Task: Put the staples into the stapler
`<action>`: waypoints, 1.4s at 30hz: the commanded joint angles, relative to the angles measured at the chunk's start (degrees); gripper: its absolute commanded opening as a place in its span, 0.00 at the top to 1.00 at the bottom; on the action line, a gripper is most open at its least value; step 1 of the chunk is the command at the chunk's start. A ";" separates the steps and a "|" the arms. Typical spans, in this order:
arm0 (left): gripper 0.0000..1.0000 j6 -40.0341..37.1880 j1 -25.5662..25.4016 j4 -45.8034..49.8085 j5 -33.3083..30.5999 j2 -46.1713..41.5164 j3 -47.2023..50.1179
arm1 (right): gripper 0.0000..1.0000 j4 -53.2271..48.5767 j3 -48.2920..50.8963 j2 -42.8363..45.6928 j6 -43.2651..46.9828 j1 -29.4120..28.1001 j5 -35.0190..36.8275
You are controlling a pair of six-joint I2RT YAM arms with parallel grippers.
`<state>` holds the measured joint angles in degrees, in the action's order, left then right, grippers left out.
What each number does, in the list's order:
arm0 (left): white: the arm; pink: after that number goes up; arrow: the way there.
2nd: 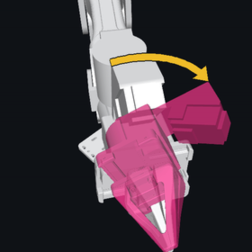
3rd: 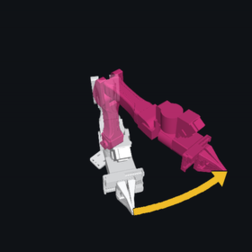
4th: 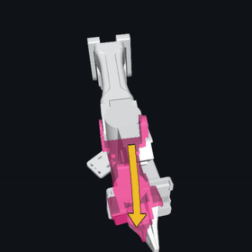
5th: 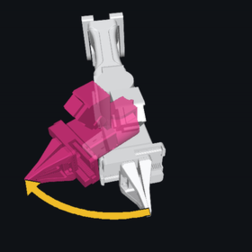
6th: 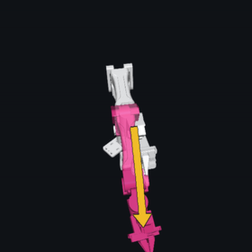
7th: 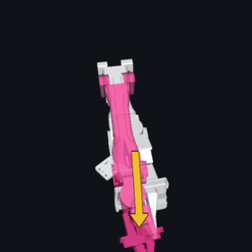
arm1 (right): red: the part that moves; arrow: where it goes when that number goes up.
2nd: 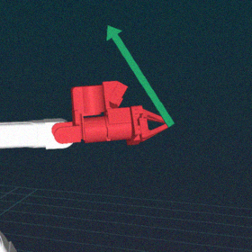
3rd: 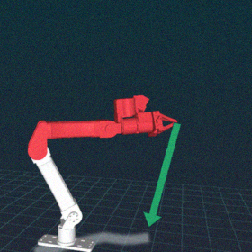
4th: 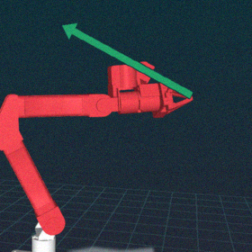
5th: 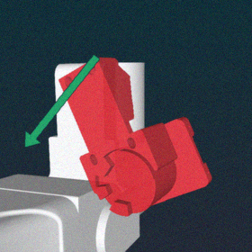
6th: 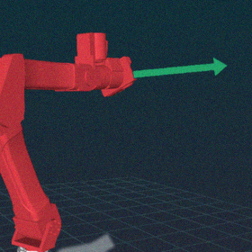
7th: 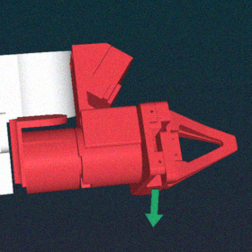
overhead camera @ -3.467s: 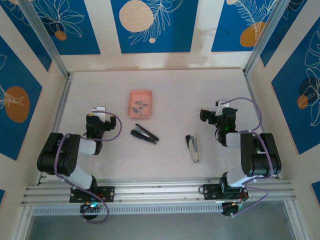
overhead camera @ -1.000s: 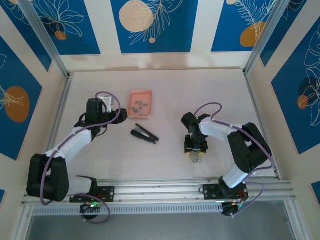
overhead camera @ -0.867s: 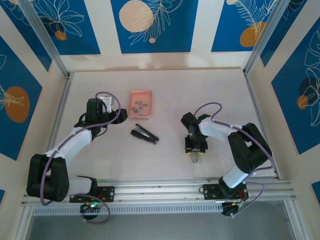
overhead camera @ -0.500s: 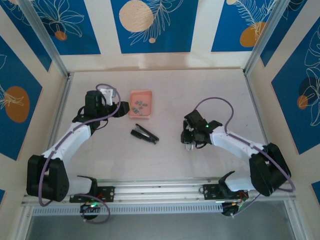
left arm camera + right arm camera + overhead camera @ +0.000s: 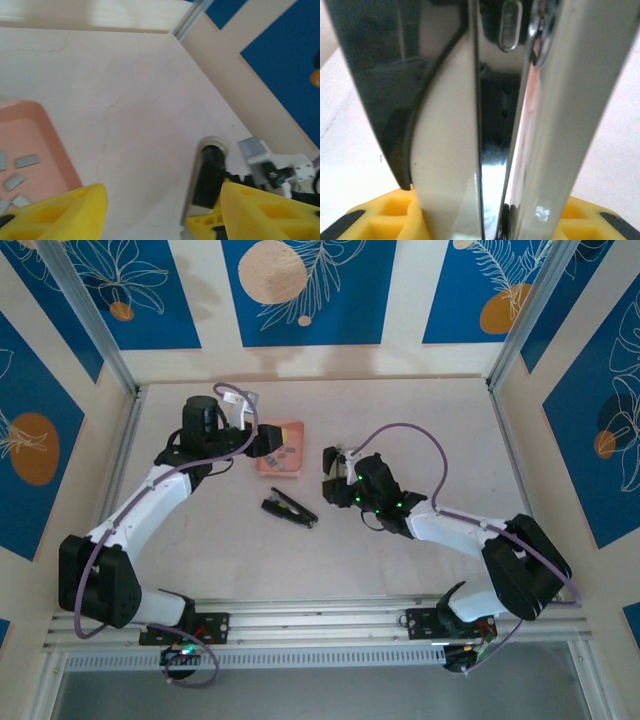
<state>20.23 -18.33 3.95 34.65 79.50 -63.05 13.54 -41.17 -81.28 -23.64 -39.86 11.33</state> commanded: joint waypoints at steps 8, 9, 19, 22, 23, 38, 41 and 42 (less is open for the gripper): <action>0.38 -3.53 -3.95 3.15 6.62 4.13 -4.08 | 0.70 12.81 -6.20 -5.25 2.01 -1.56 -4.65; 0.38 -3.50 -4.06 3.77 5.94 4.60 -4.38 | 0.71 12.82 -6.50 -5.44 1.93 -1.69 -4.66; 0.37 -3.94 -5.18 3.00 7.61 7.67 -5.19 | 0.71 11.84 -8.92 -6.46 0.78 -3.08 -4.39; 0.37 -4.00 -5.83 2.42 7.93 8.17 -5.24 | 0.71 11.33 -9.74 -6.89 0.45 -3.30 -4.77; 0.37 -4.09 -5.99 2.36 7.49 8.33 -5.25 | 0.71 11.38 -9.86 -6.99 0.41 -3.38 -4.83; 0.64 -6.85 -6.89 4.15 2.00 7.83 -4.86 | 0.72 11.38 -10.16 -6.35 -0.10 -4.10 -4.84; 0.75 -7.71 -7.07 4.19 2.41 7.69 -4.85 | 0.72 11.33 -9.99 -6.01 -0.01 -4.13 -4.83; 0.79 -8.21 -7.07 4.06 2.43 7.51 -4.70 | 0.71 11.25 -9.96 -5.85 0.08 -4.09 -4.85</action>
<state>13.13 -24.67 7.51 36.58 87.61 -66.50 20.01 -48.75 -88.77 -23.88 -43.46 7.22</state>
